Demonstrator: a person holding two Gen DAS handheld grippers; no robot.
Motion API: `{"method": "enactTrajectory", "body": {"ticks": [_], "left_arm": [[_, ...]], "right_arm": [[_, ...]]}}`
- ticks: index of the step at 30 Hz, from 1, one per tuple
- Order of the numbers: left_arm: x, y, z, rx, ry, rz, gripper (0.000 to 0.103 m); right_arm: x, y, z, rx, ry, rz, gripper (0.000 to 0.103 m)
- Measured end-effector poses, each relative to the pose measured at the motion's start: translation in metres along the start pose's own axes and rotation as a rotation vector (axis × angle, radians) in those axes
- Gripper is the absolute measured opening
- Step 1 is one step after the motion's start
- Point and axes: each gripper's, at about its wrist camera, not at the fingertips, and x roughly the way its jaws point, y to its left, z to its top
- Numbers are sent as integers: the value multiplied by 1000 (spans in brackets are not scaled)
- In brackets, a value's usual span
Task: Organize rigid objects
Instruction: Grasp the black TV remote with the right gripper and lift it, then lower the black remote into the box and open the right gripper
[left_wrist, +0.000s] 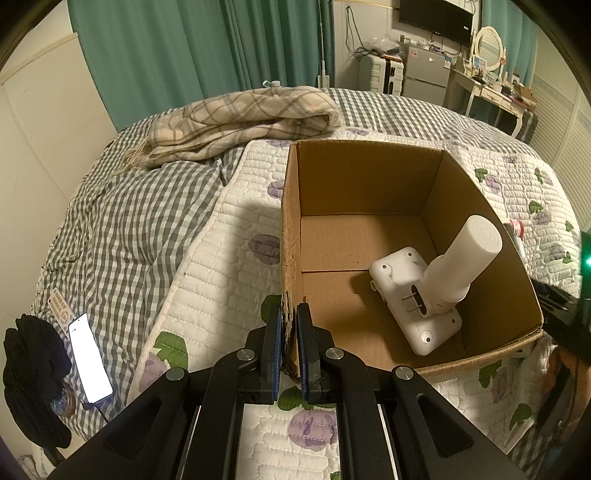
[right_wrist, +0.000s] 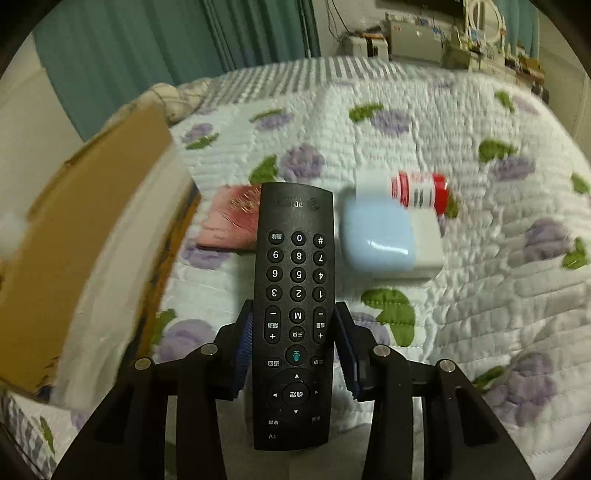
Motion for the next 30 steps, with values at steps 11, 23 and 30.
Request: {"method": "enactTrajectory", "body": {"ticks": [11,23,30], "left_arm": [[0,1,1,-3,0,-3,8],[0,1,1,-7,-2,-11,8],[0,2,0,-10,-3,-21,8]], "right_arm": [[-90,41,41,-89,-166,48,40],[-118,148,67,-282,-228,225,40],[-78,191,61,-330,-144,266,40]]}}
